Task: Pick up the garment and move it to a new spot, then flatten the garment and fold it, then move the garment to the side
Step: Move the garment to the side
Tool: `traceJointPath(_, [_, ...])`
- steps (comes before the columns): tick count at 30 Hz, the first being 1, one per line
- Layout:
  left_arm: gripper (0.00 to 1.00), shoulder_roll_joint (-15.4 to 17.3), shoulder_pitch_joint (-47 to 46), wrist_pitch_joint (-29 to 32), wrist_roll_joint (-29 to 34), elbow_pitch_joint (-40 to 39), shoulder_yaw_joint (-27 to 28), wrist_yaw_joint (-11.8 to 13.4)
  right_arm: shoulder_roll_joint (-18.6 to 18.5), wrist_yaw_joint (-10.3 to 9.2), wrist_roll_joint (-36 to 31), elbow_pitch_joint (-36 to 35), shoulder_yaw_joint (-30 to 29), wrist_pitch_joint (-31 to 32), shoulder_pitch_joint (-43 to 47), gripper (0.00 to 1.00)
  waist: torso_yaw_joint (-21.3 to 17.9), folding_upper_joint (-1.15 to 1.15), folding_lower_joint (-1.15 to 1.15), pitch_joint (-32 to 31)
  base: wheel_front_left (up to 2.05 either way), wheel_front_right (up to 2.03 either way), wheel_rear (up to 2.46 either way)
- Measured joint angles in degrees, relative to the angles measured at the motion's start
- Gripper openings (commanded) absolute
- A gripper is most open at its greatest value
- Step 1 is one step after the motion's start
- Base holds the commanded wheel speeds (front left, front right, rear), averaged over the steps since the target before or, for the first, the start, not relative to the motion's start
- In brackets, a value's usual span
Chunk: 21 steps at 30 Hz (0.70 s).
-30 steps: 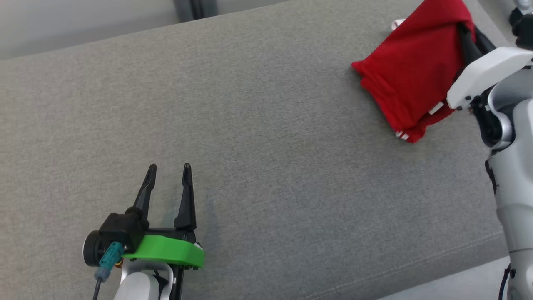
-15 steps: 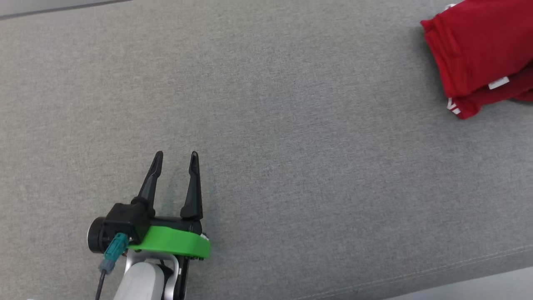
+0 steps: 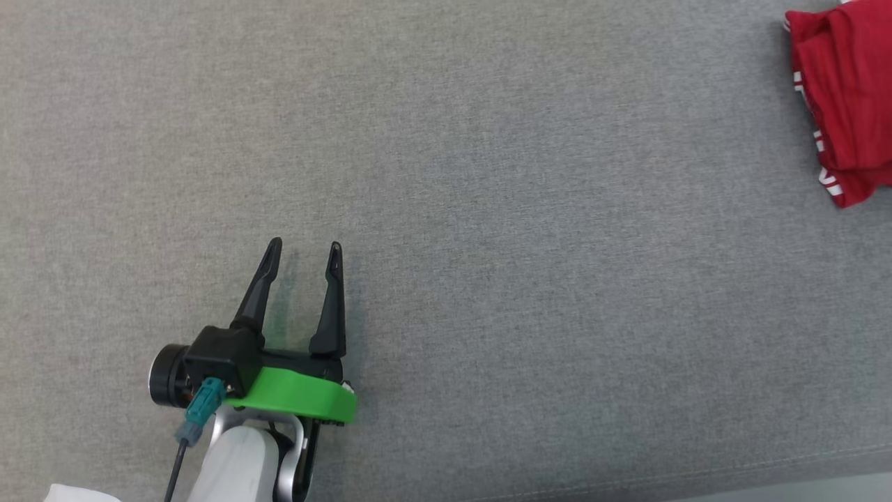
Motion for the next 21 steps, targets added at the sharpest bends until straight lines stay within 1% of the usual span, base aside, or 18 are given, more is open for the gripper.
traceJointPath(3, [1.00,0.02,-0.04,0.00,0.09,0.02,0.02,-0.03,0.86,0.00,-2.30,2.00,-1.54,-3.13,-0.63,1.00,0.69,0.00,0.00,0.74,0.00,0.00,0.00])
traceJointPath(5, [1.00,0.08,-0.03,0.00,0.15,0.05,0.23,-0.02,2.42,0.00,-2.78,3.09,-1.63,-4.47,-1.09,1.00,0.82,0.00,0.00,0.99,0.00,0.00,0.00])
traceJointPath(9, [1.00,0.13,-0.03,0.00,0.15,0.19,0.63,0.08,4.47,0.00,-3.23,3.74,0.33,-6.90,-1.21,1.00,0.31,0.00,0.00,0.48,0.00,0.00,0.00])
traceJointPath(13, [1.00,0.12,-0.07,0.00,0.02,0.35,1.15,0.12,6.46,0.00,-2.58,2.64,4.68,-8.35,-1.53,1.00,-0.40,0.00,0.00,-0.86,0.00,0.00,0.00])
traceJointPath(17, [1.00,0.11,-0.71,-0.01,-1.32,0.55,3.24,0.37,8.77,0.00,-0.64,0.14,9.68,-9.47,-1.14,1.00,-1.01,0.00,0.00,-3.05,0.00,0.00,0.00])
traceJointPath(21, [1.00,0.08,-1.22,0.00,-3.11,1.55,5.49,0.56,12.23,0.00,2.54,-1.71,13.35,-11.66,1.68,1.00,-1.58,0.00,0.00,-5.94,0.00,0.00,0.00])
